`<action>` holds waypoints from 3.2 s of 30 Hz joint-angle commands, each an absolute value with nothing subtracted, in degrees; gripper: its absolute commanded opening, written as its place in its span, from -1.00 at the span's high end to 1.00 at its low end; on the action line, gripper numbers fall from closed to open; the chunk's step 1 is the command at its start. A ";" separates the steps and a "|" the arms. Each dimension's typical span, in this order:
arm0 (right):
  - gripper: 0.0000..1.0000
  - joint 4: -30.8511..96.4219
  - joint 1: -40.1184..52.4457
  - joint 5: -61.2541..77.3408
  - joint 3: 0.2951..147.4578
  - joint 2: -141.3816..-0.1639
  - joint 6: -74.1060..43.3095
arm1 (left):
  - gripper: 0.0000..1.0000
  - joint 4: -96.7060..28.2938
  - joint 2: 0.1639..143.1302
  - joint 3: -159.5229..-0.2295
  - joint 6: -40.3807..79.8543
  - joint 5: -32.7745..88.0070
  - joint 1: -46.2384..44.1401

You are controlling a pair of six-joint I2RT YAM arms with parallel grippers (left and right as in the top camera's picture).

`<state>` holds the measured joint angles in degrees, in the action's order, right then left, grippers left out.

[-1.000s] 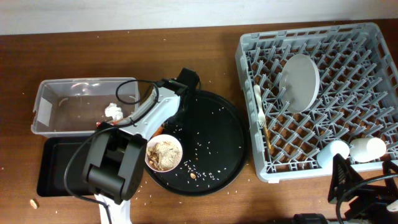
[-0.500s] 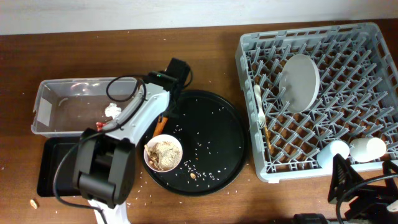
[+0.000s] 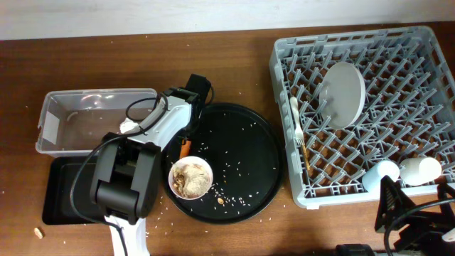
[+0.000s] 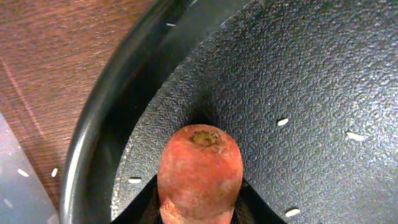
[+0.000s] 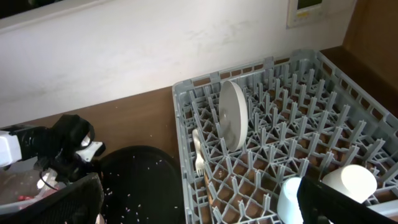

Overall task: Sort waste into correct bins and load items into the dishwasher rack
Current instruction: 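Grasp the carrot with the left gripper and drop it in the bin, then grasp the food bowl rim with the left gripper and lift it, then tip the bowl over the small black tray to empty the food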

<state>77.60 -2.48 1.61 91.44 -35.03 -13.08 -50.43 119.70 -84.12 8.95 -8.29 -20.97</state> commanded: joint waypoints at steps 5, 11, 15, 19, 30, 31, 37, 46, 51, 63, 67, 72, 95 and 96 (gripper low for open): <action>-0.97 77.41 -2.66 1.74 91.50 -35.14 -12.88 | 0.60 -58.17 116.18 -93.54 9.13 -13.98 -20.82; -0.97 77.41 -2.66 1.74 91.50 -35.14 -12.88 | 0.60 -63.33 110.52 -101.97 9.21 -17.39 -15.97; -0.97 77.41 -2.66 1.74 91.50 -35.14 -12.88 | 0.60 -63.55 108.44 -103.24 13.91 -14.50 -6.39; -0.97 77.41 -2.66 1.74 91.50 -35.14 -12.88 | 0.57 -62.65 109.38 -102.35 20.60 -5.89 2.87; -0.97 77.41 -2.66 1.74 91.50 -35.14 -12.88 | -0.20 -72.07 103.11 -106.34 10.50 5.28 3.64; -0.97 77.41 -2.66 1.74 91.50 -35.14 -12.88 | -0.20 -74.50 101.84 -106.34 10.31 5.58 1.91; -0.97 77.41 -2.66 1.74 91.50 -35.14 -12.88 | -0.02 -85.58 100.27 -102.39 8.99 3.55 -18.70; -0.97 77.41 -2.66 1.74 91.50 -35.14 -12.88 | 0.00 -67.92 100.27 -71.44 27.81 -2.61 -44.82; -0.97 77.41 -2.66 1.74 91.50 -35.14 -12.88 | 0.29 -55.57 100.27 -59.72 29.10 -4.89 -44.84; -0.97 77.41 -2.66 1.74 91.50 -35.14 -12.88 | 0.99 -62.37 91.13 -65.98 27.11 -5.26 -44.73; -0.97 77.41 -2.66 1.74 91.50 -35.14 -12.88 | 1.00 -68.29 83.92 -67.61 27.16 -6.52 -40.77; -0.98 77.41 -2.66 1.74 91.50 -35.14 -12.88 | 1.00 -69.54 68.77 -67.48 11.94 9.78 -14.04; -0.97 77.41 -2.66 1.74 91.50 -35.14 -12.86 | 1.00 -55.77 70.61 -34.89 -34.09 84.73 45.71; -0.97 77.43 -2.66 1.74 91.50 -35.14 -12.88 | 1.00 -54.33 70.61 -34.89 -36.10 85.19 45.80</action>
